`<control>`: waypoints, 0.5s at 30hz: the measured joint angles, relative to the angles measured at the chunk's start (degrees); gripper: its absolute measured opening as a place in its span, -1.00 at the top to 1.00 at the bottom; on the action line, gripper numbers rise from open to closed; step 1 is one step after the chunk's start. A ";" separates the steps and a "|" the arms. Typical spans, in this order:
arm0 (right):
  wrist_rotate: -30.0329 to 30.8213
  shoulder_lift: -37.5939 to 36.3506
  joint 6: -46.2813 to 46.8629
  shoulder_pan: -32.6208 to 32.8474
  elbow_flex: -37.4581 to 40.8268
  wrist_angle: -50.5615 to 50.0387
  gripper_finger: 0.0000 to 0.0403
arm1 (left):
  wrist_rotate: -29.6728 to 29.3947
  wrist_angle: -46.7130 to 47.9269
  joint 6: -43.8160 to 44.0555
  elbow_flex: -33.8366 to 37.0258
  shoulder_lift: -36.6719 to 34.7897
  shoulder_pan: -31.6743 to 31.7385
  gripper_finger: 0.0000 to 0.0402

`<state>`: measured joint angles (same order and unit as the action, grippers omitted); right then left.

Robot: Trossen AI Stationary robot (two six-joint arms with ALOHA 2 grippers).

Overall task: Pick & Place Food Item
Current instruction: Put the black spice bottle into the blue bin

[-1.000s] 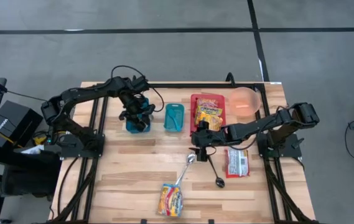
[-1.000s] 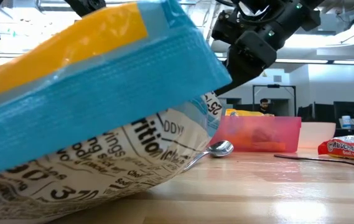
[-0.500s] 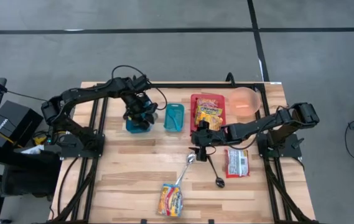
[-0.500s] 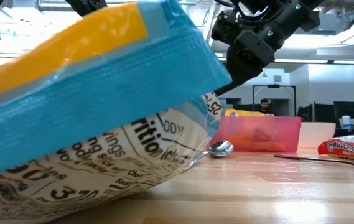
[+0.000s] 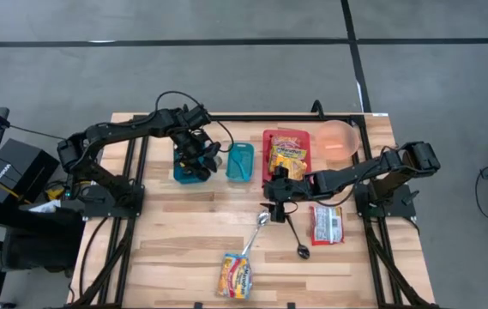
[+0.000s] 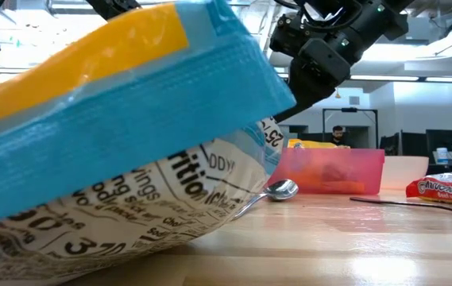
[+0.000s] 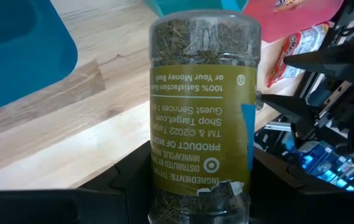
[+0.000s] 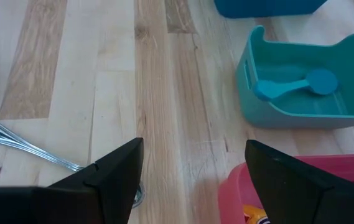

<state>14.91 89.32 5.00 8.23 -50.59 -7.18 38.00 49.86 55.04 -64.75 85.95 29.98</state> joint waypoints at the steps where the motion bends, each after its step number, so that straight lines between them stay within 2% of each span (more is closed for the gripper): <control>1: 0.00 0.00 0.00 0.00 0.00 0.00 -0.37 | 0.00 0.03 0.56 0.00 0.00 0.00 0.06; 10: -0.02 0.00 -0.01 0.00 0.00 0.00 -0.37 | 0.00 -0.12 1.62 0.00 0.00 -0.39 0.06; 15: -0.02 0.00 0.00 -0.02 0.00 0.09 -0.37 | 0.08 -2.17 6.62 0.02 -0.70 -0.35 0.06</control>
<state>14.90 89.32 4.99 8.21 -50.59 -7.09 38.08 47.69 61.66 -64.73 85.25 29.63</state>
